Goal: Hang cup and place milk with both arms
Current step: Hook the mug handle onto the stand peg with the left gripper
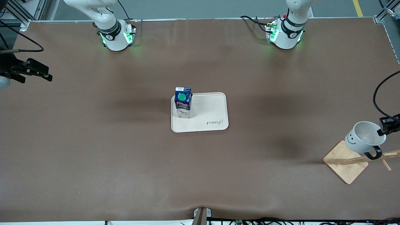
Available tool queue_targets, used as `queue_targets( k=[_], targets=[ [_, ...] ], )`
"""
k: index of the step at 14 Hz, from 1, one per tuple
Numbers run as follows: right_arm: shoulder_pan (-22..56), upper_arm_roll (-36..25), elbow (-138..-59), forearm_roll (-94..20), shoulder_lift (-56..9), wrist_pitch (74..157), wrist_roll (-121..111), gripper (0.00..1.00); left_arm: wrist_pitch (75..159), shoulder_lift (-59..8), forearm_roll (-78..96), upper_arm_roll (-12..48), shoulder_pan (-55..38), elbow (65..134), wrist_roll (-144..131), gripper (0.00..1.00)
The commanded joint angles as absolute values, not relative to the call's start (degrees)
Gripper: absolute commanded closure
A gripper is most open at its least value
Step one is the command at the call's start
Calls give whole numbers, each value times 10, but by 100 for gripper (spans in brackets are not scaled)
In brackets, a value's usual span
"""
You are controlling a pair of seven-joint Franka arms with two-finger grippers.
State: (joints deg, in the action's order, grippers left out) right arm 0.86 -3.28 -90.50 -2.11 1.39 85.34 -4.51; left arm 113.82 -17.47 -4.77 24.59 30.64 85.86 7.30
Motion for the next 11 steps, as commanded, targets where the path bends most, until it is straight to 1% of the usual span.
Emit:
queue_targets(
  k=[1,4,7,11],
  targets=[
    [13,-33,-904,-11,22,851,-42,0,1139,-193,-38,250,311,828,91,100],
    [13,-33,-898,-12,21,850,-42,0,1142,-203,-37,250,311,821,91,100],
    [11,-33,-868,-16,17,847,-45,0,1143,-204,-37,250,317,821,92,100],
    [10,-34,-867,-19,17,841,-47,0,1143,-202,-17,250,326,817,93,100]
  ],
)
